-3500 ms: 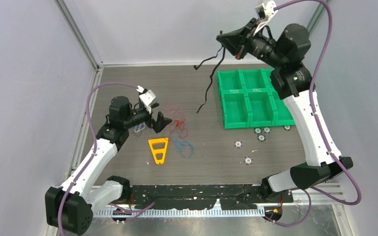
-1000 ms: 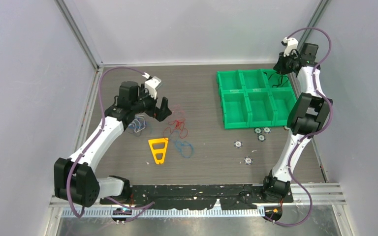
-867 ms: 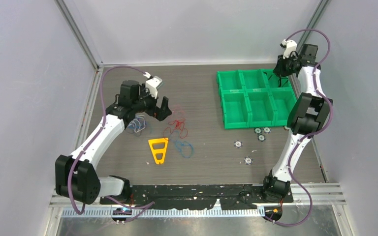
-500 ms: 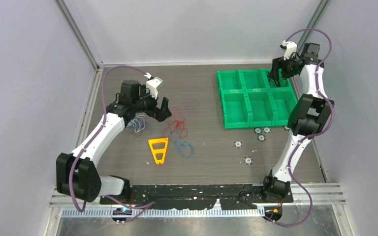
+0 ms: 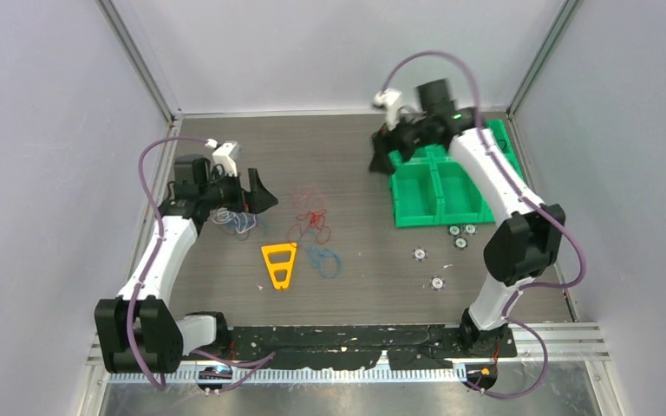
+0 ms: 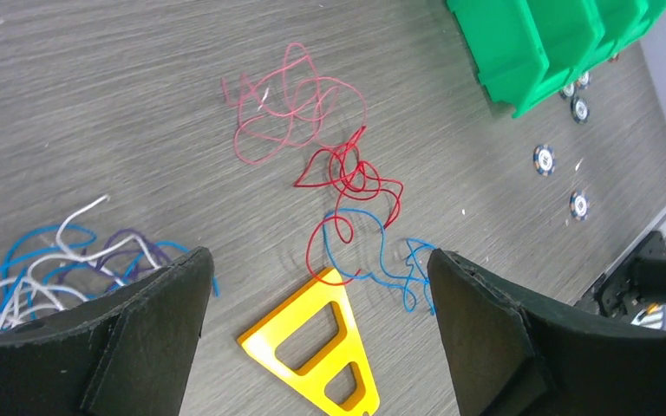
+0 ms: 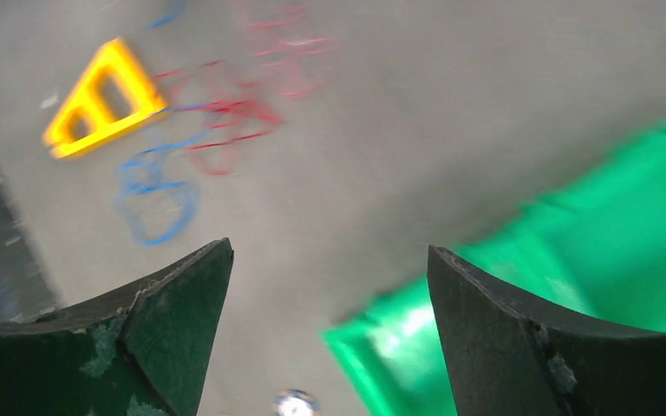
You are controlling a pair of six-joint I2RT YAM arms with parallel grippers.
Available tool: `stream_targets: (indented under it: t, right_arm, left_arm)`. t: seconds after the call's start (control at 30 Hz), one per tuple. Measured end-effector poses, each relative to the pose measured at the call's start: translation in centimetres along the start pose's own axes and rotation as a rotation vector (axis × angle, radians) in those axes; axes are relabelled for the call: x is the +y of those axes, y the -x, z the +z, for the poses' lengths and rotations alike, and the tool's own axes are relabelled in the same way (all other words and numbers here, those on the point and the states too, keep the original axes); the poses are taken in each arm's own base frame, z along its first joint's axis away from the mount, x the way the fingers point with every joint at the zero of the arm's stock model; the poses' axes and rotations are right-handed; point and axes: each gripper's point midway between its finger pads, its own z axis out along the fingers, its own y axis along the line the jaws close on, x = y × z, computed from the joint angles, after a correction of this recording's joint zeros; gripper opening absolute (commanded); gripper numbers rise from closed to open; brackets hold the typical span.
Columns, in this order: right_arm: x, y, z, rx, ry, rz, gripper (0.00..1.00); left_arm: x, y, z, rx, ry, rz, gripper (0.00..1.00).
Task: Untangle the cables
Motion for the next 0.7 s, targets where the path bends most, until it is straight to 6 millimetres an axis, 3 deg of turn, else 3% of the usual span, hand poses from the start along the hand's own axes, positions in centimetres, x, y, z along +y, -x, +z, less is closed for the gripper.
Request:
stream_targets:
  t: [0.1, 0.2, 0.37, 0.43, 0.57, 0.67, 0.7]
  right_arm:
    - [9.4, -2.7, 5.1, 0.105, 0.218, -0.007, 0.86]
    - [16.0, -6.5, 7.8, 0.217, 0.339, 0.018, 0.86]
    - [23.9, -10.2, 10.6, 0.307, 0.42, -0.028, 0.87]
    - [26.1, -11.1, 11.5, 0.323, 0.429, -0.059, 0.87]
    - [27.4, -11.8, 13.9, 0.328, 0.398, -0.1, 0.85]
    - [27.4, -13.4, 16.3, 0.36, 0.361, -0.113, 0.63]
    - [27.3, -14.2, 17.1, 0.377, 0.352, -0.113, 0.45]
  left_arm:
    - [1.2, -0.2, -1.5, -0.029, 0.034, -0.068, 0.92]
    - [2.5, -0.6, -2.8, -0.057, 0.078, -0.129, 0.93]
    - [2.2, -1.2, -3.8, -0.072, 0.091, -0.151, 0.96]
    - [1.8, -1.3, -4.2, -0.082, 0.09, -0.142, 0.97]
    - [1.5, -1.5, -4.7, -0.096, 0.095, -0.133, 0.99]
    - [1.4, -1.9, -4.9, -0.095, 0.098, -0.135, 1.0]
    - [1.4, -2.0, -5.0, -0.095, 0.1, -0.136, 0.99]
